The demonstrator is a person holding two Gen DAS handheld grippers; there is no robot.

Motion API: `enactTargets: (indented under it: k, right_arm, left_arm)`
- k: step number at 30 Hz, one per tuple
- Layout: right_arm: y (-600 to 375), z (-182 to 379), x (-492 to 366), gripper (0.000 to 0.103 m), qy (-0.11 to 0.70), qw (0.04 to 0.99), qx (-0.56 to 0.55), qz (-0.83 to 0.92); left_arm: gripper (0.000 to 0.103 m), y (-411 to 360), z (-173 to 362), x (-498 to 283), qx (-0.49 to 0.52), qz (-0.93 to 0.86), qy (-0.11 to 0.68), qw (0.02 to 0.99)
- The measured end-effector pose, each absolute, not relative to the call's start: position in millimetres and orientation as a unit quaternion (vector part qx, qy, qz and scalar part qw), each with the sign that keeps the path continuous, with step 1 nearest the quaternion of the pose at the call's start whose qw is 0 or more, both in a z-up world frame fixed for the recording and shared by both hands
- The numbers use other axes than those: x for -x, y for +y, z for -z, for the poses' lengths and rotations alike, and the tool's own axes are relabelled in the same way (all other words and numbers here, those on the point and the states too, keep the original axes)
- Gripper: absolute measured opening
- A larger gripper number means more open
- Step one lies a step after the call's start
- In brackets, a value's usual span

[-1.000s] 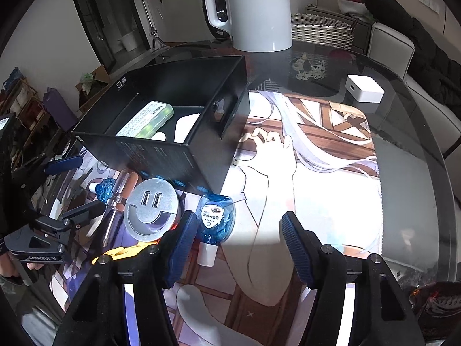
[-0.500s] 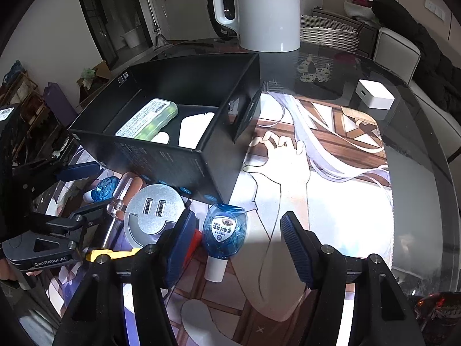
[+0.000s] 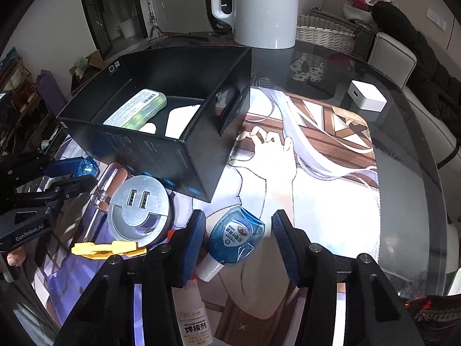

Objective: Organize rigid objects
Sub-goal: 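Close the left tool on the blue bottle's cap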

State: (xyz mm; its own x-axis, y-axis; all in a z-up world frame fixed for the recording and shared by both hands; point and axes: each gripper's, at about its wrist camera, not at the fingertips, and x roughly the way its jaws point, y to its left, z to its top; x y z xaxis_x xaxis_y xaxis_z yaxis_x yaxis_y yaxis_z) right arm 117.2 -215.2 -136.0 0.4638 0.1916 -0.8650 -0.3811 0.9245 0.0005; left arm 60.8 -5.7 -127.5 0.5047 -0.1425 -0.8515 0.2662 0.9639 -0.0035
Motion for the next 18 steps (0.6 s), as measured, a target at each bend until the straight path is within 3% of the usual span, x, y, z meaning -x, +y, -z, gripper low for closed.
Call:
enactTargets:
  k: [14,15,18]
  right_arm:
    - [-209,135,-103,0.051,0.492,0.841,0.103,-0.202]
    - [-206,136,-103,0.050,0.488,0.842,0.104,-0.204]
    - [-197,134,-100,0.030,0.481,0.839,0.121,-0.222]
  left_arm:
    - [0.033,-8,127,-63,-0.071,0.112,0.482,0.866]
    - [0.033,-8,127,-64,-0.070,0.111,0.482,0.866]
    - [0.029,-11,127,-64,-0.071,0.113,0.485,0.864]
